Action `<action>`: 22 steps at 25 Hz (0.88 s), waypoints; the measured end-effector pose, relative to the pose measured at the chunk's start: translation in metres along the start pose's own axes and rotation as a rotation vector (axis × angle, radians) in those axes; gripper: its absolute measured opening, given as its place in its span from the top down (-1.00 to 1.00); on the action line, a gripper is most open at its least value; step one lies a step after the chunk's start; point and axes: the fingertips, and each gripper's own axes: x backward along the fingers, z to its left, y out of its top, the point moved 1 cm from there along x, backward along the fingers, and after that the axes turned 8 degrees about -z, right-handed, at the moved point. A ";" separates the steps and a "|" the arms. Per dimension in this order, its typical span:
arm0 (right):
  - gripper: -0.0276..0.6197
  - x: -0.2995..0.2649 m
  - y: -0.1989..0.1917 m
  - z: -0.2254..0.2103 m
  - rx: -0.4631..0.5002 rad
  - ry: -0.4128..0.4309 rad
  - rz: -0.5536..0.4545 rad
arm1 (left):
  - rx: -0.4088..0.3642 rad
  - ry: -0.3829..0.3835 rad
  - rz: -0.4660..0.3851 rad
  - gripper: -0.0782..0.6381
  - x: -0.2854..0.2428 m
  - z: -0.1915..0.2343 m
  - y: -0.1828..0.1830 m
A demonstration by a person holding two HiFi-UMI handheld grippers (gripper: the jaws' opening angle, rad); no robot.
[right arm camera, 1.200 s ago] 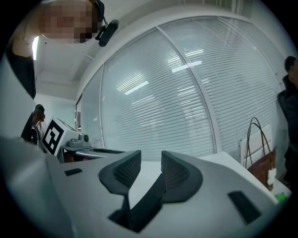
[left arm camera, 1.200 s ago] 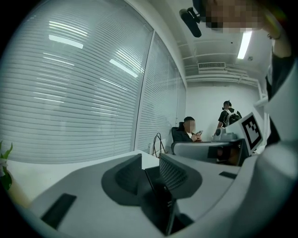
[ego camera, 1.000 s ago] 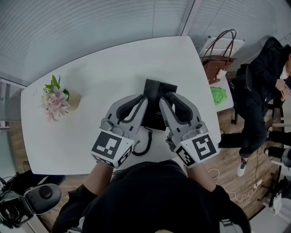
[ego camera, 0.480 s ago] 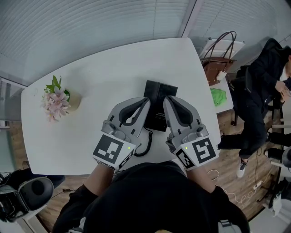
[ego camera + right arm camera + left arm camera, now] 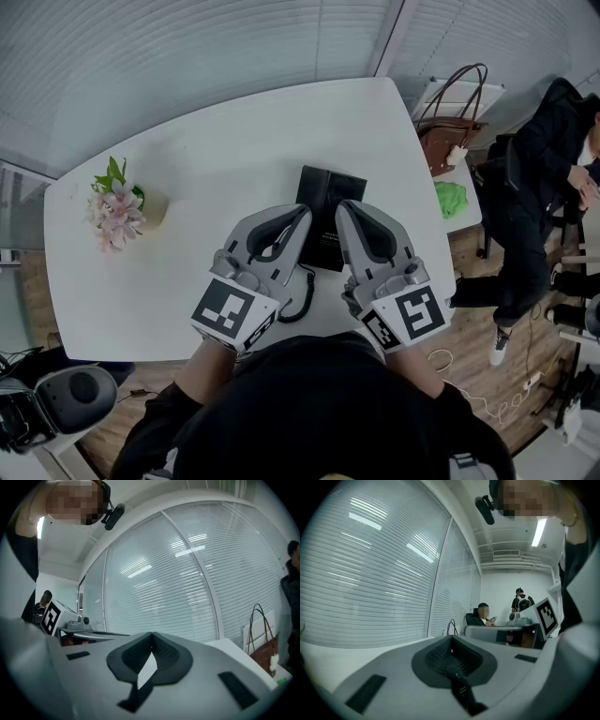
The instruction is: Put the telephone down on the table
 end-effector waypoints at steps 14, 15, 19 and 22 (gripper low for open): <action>0.90 -0.001 0.002 0.001 -0.005 0.002 -0.005 | -0.011 0.003 0.012 0.74 -0.001 0.001 -0.003; 0.90 -0.001 0.002 0.001 0.000 0.004 -0.005 | -0.009 0.004 0.024 0.74 0.000 0.001 -0.005; 0.90 -0.001 0.002 0.003 0.013 0.008 -0.006 | -0.008 0.007 0.015 0.74 0.000 0.002 -0.004; 0.90 -0.001 0.002 0.002 0.017 0.005 -0.007 | -0.012 0.009 0.010 0.74 0.000 0.002 -0.004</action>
